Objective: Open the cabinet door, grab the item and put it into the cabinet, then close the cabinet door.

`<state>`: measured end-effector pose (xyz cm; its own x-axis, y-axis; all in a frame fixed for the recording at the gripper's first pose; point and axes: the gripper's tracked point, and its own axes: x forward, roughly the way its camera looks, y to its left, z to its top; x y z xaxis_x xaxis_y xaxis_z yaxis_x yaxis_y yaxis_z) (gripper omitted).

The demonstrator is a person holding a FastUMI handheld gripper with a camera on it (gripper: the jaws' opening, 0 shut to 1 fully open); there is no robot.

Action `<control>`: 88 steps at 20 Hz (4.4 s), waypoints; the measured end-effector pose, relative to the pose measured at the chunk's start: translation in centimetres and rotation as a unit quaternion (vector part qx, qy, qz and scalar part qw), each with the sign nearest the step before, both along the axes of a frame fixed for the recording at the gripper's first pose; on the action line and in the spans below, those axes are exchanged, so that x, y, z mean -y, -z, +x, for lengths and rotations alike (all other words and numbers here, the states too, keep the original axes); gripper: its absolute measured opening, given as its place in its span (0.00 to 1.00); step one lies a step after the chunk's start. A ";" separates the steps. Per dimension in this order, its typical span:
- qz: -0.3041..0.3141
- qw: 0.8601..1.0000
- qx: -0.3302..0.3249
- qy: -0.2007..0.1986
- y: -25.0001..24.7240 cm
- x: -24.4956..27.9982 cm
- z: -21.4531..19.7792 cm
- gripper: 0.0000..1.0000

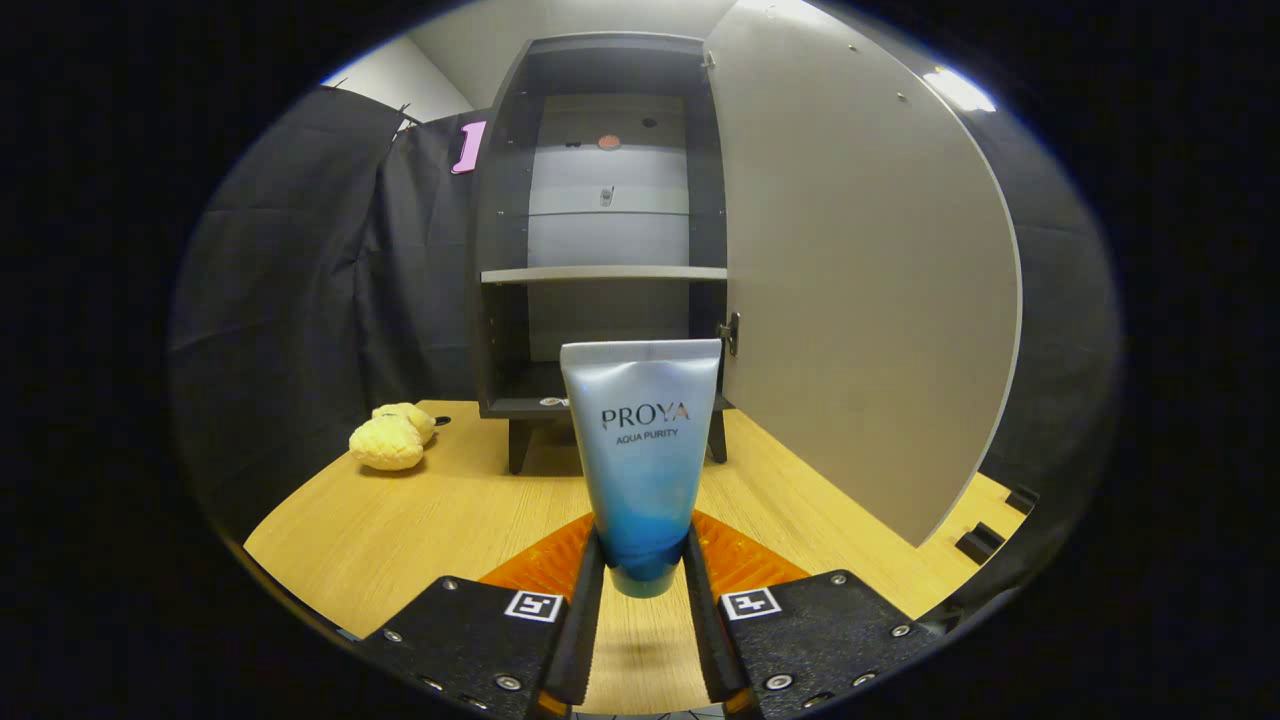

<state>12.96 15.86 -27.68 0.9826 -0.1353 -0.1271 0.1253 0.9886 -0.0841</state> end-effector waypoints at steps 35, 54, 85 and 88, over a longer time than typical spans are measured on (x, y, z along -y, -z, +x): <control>-0.029 0.993 0.098 -0.065 -23.6 -4.9 35.4 0.43; -0.003 0.993 0.064 -0.099 -20.4 -5.9 35.7 0.85; 0.023 0.996 0.078 -0.043 -25.3 -0.6 -7.1 0.93; 0.011 0.997 0.082 -0.005 -26.0 5.5 -9.4 0.93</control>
<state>3.59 10.39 -1.73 0.9917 -0.1244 0.0321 0.1257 0.9912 -0.0423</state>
